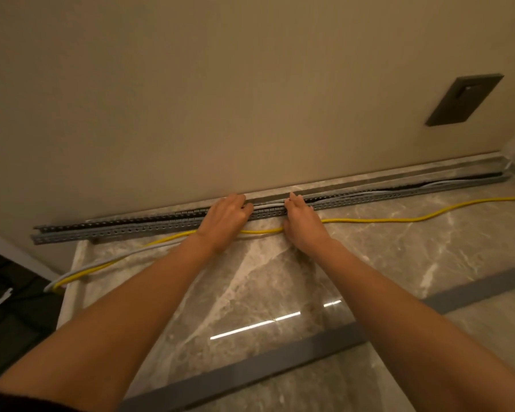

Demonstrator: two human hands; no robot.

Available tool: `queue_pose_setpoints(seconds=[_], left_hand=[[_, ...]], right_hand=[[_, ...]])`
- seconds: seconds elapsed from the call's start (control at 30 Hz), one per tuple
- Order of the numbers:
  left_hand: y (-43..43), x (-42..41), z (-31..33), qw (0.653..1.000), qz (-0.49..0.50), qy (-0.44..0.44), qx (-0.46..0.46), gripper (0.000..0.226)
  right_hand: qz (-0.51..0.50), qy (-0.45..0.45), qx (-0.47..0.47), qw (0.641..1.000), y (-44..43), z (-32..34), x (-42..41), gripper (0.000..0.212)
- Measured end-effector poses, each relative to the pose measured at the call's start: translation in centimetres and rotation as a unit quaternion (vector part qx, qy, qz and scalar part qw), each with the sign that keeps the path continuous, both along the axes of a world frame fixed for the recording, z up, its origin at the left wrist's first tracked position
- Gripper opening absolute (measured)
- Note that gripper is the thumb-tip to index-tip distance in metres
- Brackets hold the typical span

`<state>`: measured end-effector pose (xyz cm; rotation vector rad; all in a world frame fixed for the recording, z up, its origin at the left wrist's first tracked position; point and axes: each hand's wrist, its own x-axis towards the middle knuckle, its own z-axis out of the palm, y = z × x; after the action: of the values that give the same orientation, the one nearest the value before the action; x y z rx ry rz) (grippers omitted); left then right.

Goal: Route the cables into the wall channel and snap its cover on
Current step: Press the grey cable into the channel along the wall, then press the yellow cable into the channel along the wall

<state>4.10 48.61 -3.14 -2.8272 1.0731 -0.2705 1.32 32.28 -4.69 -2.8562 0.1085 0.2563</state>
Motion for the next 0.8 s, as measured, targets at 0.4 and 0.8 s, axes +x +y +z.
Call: queue_pose_setpoints(seconds=[0.4,0.8], left_hand=[[-2.3,-1.2,-1.3,0.981,0.17,0.095,-0.019,0.028],[5.6,-2.3,0.4,0.931,0.221,0.163,-0.24,0.036]], right_hand=[[0.005,0.004,-0.07,0.998,-0.2,-0.3,-0.4,0.053],[0.018,-0.049,0.108,0.993,5.3,0.9,-0.4,0.057]])
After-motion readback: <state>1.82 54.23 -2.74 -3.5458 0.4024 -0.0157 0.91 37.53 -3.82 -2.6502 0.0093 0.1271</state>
